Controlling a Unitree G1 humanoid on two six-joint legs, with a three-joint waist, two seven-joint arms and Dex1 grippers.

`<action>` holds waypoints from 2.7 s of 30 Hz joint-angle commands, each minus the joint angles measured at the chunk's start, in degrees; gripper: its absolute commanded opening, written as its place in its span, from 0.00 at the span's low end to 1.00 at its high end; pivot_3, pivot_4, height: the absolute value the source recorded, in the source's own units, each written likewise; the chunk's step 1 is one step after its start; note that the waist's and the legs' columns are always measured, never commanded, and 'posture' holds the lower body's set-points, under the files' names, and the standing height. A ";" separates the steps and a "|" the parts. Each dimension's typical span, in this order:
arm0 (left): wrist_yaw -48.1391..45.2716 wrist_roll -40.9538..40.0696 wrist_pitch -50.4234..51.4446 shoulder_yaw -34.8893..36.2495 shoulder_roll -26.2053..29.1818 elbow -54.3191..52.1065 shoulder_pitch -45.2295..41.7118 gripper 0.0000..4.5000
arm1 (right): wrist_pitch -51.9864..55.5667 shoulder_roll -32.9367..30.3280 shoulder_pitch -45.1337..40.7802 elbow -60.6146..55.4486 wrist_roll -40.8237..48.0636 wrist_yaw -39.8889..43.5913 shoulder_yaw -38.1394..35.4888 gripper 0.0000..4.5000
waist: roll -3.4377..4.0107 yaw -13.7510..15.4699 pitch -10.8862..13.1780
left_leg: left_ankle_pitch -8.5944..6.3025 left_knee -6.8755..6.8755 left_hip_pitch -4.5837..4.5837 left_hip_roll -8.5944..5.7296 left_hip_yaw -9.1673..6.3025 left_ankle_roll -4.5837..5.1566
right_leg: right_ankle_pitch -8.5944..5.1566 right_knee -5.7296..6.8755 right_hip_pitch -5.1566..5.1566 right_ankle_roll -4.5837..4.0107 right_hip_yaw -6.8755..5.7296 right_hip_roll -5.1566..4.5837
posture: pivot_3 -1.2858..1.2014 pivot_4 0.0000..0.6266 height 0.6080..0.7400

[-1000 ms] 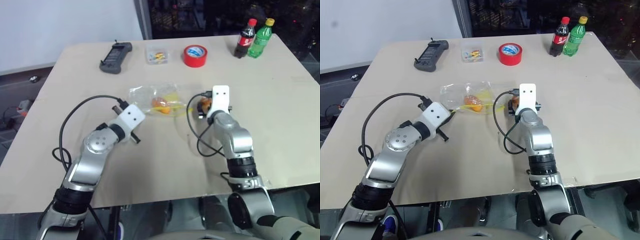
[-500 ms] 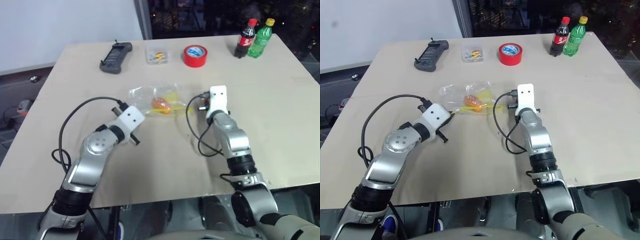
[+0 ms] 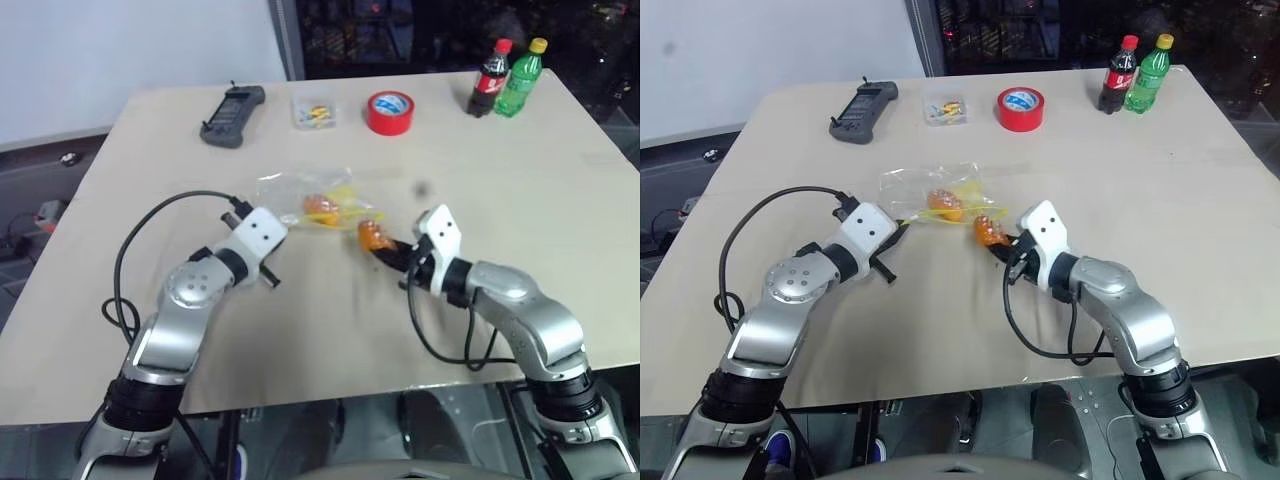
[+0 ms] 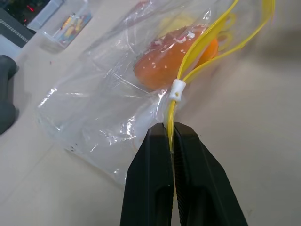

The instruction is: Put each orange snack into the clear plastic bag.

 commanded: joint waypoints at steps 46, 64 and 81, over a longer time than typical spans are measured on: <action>-4.70 -16.56 2.69 12.07 1.41 -4.90 5.14 0.00 | -38.57 -5.03 -10.93 19.68 -25.86 4.12 7.66 0.69 | 0.01 0.05 0.01 | 0.07 -0.06 -0.01 0.01 0.07 -0.21 | 0.02 -0.02 -0.05 -0.04 0.08 0.05 | 0.52 0.24 1.00; -5.39 -25.03 7.40 14.46 2.50 -7.03 4.12 0.00 | -44.68 -1.80 -14.59 35.90 -38.75 -2.34 12.59 0.69 | -0.02 0.11 -0.01 | 0.08 0.00 0.01 0.17 0.19 -0.32 | 0.04 -0.05 -0.04 -0.07 0.14 0.19 | 0.52 0.24 1.00; -2.93 -30.86 12.55 17.77 2.37 -7.45 2.17 0.00 | -55.91 0.05 -21.86 49.31 -43.08 -7.23 11.64 0.01 | -0.04 -0.05 -0.02 | 0.08 0.00 0.08 0.27 0.29 -0.37 | 0.11 -0.05 -0.04 -0.19 0.24 0.32 | 0.52 0.24 1.00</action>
